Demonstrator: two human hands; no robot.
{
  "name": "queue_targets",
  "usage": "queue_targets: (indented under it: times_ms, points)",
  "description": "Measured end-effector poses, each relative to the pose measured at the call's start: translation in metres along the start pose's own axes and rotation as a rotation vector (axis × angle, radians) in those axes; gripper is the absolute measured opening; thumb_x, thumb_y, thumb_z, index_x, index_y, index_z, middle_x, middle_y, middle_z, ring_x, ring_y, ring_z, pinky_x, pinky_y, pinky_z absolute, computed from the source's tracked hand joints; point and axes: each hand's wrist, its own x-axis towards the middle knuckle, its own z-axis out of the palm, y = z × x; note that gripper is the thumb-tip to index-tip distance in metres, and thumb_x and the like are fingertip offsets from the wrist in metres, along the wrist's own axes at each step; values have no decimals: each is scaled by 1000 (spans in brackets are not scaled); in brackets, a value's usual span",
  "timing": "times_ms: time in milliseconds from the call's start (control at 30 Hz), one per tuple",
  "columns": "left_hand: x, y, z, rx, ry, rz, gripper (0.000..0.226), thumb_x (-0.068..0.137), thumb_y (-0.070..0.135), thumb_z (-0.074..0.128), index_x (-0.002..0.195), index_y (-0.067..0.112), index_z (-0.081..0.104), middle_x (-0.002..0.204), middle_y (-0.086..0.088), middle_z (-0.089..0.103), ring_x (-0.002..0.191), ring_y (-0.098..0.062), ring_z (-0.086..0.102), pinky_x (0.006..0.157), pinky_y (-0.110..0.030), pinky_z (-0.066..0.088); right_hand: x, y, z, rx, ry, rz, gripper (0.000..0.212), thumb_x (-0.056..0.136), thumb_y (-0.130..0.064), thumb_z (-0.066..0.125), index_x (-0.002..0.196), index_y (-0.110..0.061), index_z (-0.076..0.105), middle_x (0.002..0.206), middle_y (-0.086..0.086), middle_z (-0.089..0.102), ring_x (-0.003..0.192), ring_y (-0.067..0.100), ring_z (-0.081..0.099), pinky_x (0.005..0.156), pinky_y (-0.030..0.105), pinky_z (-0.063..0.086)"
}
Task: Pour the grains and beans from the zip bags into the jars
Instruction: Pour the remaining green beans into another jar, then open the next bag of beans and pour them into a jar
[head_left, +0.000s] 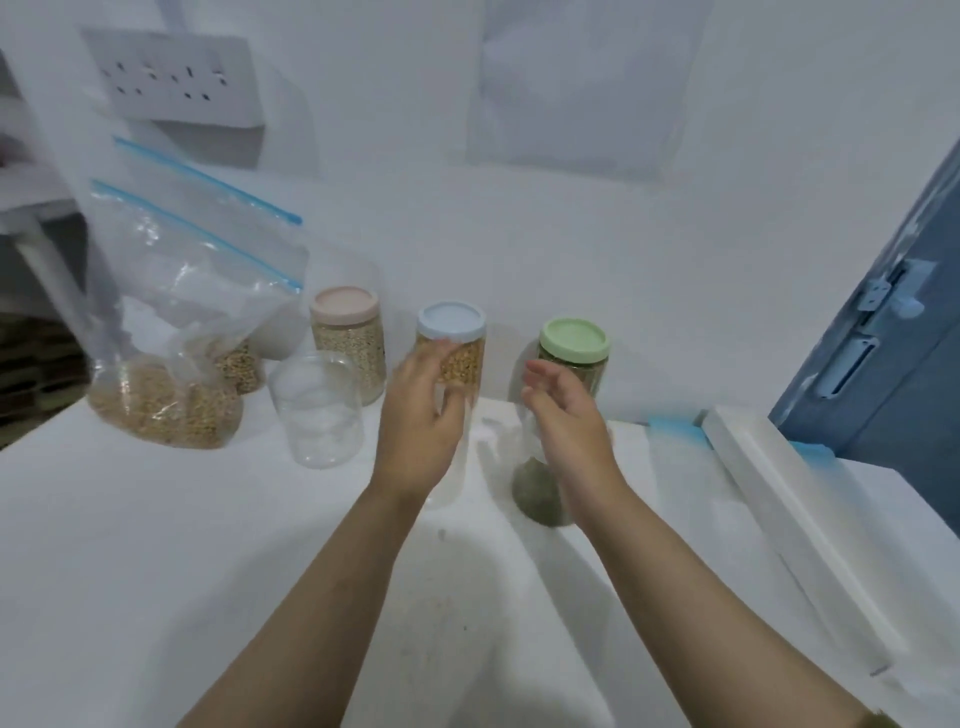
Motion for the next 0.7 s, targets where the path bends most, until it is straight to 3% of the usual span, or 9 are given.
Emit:
queue_targets:
  times_ms: [100, 200, 267, 333, 433, 533, 700]
  points:
    - [3, -26, -13, 54, 28, -64, 42, 95, 3, 53, 135, 14, 55, 139, 4, 47, 129, -3, 36, 106, -2, 19, 1, 8, 37, -66, -174, 79, 52, 99, -18, 53, 148, -27, 41, 148, -7, 45, 130, 9, 45, 104, 24, 37]
    - [-5, -55, -24, -9, -75, -299, 47, 97, 12, 56, 143, 17, 47, 140, 4, 45, 128, -5, 40, 111, -22, 30, 2, 22, 65, -146, -200, 132, 60, 100, -25, 51, 155, -30, 28, 157, -6, 33, 142, 16, 34, 111, 30, 31]
    - [-14, -65, -31, -114, -146, -428, 49, 99, 26, 58, 146, 25, 44, 144, 5, 47, 132, -13, 45, 112, -31, 35, 2, 32, 75, -167, -140, 131, 59, 99, -25, 51, 154, -32, 29, 155, -2, 36, 139, 18, 38, 113, 34, 33]
    - [-21, -69, -38, -163, -165, -447, 48, 99, 34, 58, 145, 29, 45, 145, 6, 48, 132, -15, 48, 113, -37, 38, -1, 40, 81, -141, -70, 130, 54, 99, -24, 51, 150, -32, 36, 148, 0, 44, 131, 17, 45, 110, 36, 38]
    - [-30, -68, -51, -182, -172, -452, 50, 98, 32, 60, 145, 28, 45, 143, 5, 51, 129, -15, 50, 111, -42, 41, -17, 46, 85, -97, -25, 123, 42, 98, -22, 55, 137, -34, 48, 133, -2, 53, 115, 12, 54, 90, 26, 46]
    - [-49, -66, -71, -196, -193, -473, 50, 97, 29, 61, 143, 27, 45, 140, 5, 52, 125, -16, 52, 108, -42, 44, -46, 47, 86, -42, -16, 117, 39, 97, -23, 61, 131, -37, 51, 119, -11, 55, 101, 5, 57, 74, 17, 45]
    - [-85, -60, -106, -233, -259, -440, 46, 95, 31, 64, 139, 28, 48, 130, 13, 55, 112, -3, 55, 88, -18, 46, -102, 52, 94, -21, 50, 114, 36, 94, -25, 64, 128, -33, 56, 124, -15, 58, 104, 8, 59, 79, 19, 45]
